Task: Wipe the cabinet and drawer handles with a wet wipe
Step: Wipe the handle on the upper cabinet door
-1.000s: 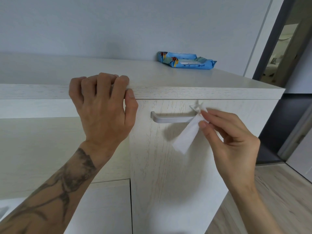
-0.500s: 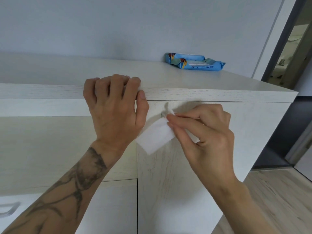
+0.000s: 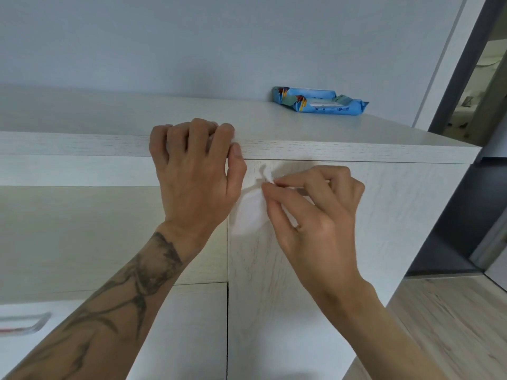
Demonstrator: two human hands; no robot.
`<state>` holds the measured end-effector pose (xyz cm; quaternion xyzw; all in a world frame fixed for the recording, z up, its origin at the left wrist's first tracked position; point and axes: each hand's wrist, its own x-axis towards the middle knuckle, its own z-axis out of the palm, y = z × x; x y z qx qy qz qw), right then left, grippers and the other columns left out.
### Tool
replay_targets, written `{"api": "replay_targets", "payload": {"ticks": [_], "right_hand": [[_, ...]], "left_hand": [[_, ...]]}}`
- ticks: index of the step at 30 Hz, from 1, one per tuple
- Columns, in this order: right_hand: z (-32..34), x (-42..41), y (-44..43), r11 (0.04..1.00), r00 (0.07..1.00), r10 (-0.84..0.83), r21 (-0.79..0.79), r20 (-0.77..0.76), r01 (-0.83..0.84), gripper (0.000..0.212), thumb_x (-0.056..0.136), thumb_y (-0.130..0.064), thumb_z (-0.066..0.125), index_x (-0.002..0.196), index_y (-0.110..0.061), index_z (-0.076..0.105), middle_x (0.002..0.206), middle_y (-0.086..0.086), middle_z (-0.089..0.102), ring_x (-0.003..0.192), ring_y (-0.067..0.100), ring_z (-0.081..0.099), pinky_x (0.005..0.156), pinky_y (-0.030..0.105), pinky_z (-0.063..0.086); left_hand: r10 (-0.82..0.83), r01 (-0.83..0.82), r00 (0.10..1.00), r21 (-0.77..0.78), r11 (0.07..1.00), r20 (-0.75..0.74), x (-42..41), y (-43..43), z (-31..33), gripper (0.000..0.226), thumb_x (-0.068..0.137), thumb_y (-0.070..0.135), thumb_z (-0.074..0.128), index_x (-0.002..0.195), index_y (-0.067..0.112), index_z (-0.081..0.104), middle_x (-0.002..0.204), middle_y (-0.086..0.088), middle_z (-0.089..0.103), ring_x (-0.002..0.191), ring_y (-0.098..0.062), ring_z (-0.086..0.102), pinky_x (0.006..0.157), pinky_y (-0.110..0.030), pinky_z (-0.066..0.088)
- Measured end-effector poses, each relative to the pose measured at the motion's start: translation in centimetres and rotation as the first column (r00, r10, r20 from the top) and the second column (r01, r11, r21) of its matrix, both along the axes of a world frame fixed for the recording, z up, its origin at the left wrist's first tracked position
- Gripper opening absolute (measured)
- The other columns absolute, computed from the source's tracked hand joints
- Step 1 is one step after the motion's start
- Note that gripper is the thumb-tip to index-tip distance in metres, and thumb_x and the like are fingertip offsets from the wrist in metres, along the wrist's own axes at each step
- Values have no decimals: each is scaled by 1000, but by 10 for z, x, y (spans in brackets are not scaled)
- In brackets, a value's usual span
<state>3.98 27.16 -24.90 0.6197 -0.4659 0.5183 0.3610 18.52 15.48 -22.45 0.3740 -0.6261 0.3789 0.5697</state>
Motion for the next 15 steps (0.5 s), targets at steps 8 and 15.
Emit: {"api": "replay_targets", "payload": {"ticks": [8, 15], "right_hand": [[-7, -23, 8, 996, 996, 86, -29, 23, -86, 7, 98, -14, 79, 102, -14, 85, 102, -2, 77, 99, 23, 53, 84, 38, 39], [-14, -39, 27, 998, 993, 41, -44, 112, -36, 10, 102, -17, 74, 106, -16, 82, 102, -9, 70, 104, 25, 55, 80, 45, 47]], "left_hand": [[27, -32, 998, 93, 995, 55, 4, 13, 3, 37, 111, 30, 35, 113, 11, 67, 105, -9, 63, 97, -32, 52, 99, -49, 38], [9, -61, 977, 239, 969, 214, 22, 30, 0, 52, 115, 37, 33, 159, 13, 45, 152, -12, 53, 145, -36, 45, 129, -53, 24]]}}
